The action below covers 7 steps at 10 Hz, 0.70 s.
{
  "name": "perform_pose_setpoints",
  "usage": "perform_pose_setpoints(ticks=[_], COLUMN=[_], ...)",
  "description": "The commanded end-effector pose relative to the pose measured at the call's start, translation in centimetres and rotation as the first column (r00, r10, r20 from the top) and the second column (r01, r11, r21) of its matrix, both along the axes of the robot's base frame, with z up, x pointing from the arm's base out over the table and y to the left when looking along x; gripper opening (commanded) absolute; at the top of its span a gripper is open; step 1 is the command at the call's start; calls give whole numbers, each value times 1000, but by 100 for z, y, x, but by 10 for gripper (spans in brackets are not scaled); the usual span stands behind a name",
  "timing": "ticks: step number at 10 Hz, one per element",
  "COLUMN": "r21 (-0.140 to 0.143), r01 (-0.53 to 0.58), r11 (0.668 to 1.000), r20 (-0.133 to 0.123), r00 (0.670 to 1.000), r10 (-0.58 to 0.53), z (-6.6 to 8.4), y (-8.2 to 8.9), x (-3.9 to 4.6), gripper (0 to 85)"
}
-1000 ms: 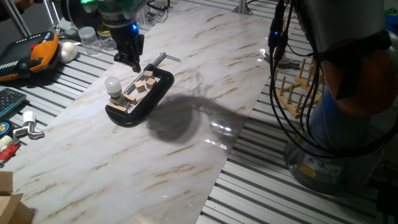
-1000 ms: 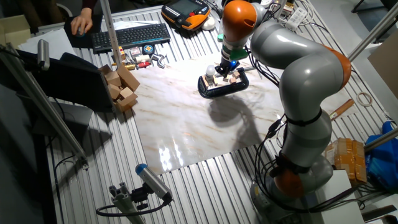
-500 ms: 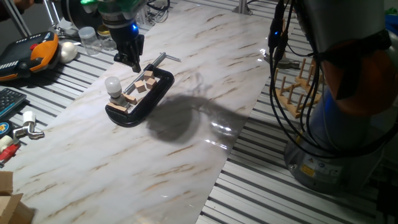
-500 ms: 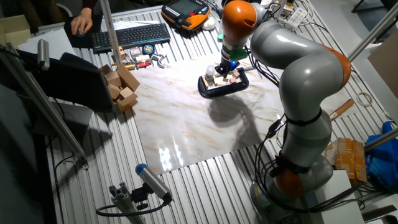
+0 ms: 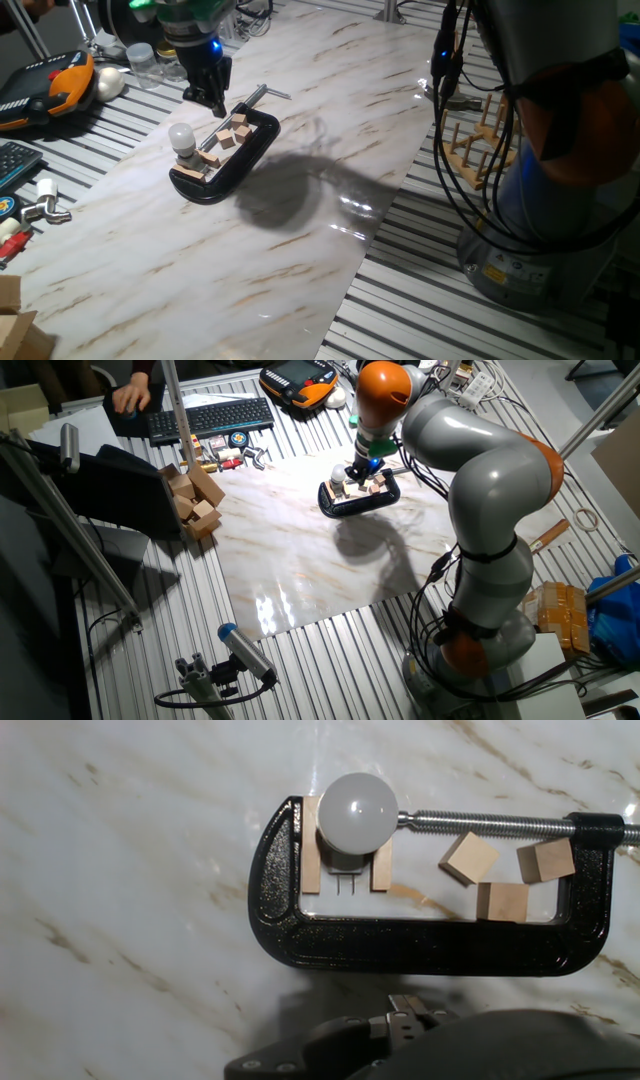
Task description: Install the light bulb by rotating it
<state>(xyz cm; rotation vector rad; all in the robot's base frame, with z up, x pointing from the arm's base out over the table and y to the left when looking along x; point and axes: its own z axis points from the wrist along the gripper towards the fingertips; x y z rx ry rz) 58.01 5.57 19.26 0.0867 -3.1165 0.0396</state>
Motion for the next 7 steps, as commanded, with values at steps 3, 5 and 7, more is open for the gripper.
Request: perform_pose_setpoints(ticks=[3, 5, 7], r21=[0, 0, -3], r01=[3, 5, 8], r11=[1000, 1000, 1000], r20=[3, 5, 7], r00=[1000, 1000, 1000], r10=[-3, -5, -8], z=[-17, -24, -26], y=[25, 34, 36], x=[-11, -12, -13], gripper=[0, 0, 0])
